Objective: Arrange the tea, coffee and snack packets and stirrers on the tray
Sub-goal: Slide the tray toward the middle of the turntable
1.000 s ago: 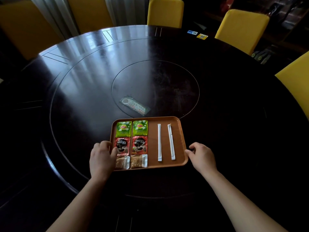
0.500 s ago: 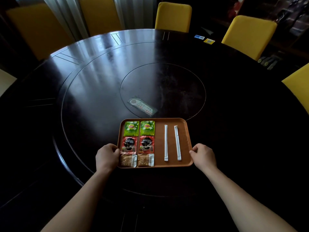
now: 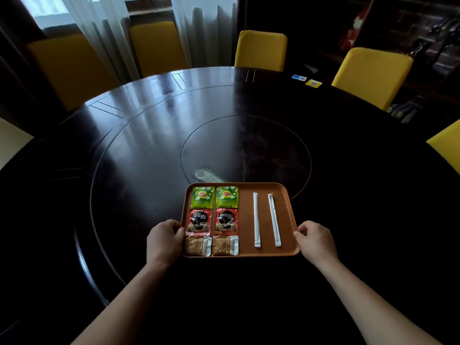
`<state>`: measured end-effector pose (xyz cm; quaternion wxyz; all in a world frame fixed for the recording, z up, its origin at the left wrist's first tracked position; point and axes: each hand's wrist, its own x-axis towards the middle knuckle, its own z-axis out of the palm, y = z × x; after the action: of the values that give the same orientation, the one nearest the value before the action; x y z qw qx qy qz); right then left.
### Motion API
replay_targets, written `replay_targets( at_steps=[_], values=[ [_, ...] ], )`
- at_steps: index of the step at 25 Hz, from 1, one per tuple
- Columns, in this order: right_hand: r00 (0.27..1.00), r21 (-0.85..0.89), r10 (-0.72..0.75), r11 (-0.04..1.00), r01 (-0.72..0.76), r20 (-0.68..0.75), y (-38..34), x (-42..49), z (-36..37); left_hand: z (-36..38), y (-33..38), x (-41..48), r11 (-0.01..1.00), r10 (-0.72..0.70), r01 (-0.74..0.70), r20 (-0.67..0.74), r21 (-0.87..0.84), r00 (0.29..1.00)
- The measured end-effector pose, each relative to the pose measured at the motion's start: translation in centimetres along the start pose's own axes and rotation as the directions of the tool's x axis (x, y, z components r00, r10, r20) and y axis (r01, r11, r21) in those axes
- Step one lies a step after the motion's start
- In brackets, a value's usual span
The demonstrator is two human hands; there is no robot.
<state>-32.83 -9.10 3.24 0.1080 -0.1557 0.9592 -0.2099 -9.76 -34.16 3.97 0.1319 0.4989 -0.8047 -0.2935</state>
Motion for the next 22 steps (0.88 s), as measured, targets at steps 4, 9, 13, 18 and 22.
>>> replay_targets(
  at_steps=[4, 9, 13, 18, 22],
  values=[
    [1.0, -0.007, -0.008, 1.0, 0.008, -0.026, -1.0, 3.7, -0.3, 0.7, 2.0, 3.6, 1.0, 0.011, -0.011, -0.002, 0.004, 1.0],
    [0.999, -0.015, -0.014, 1.0, 0.013, -0.036, -1.9, 7.9, -0.3, 2.3, 3.5, 7.6, 1.0, 0.01, -0.01, 0.021, -0.007, 1.0],
    [0.999, 0.001, -0.035, 0.999, 0.036, -0.035, -2.8, 10.8, 0.2, 3.6, 3.8, 10.2, 1.0, -0.016, 0.017, 0.025, -0.015, 1.0],
    [0.997, 0.029, -0.06, 0.998, 0.061, -0.045, -3.5, 13.8, 0.9, 4.8, 4.2, 12.5, 0.999, -0.032, 0.032, -0.005, -0.01, 0.999],
    [0.997, 0.019, -0.054, 0.998, 0.055, -0.047, -3.3, 14.8, 1.9, 5.7, 3.7, 13.1, 0.999, -0.03, 0.03, -0.009, 0.019, 1.0]
  ],
)
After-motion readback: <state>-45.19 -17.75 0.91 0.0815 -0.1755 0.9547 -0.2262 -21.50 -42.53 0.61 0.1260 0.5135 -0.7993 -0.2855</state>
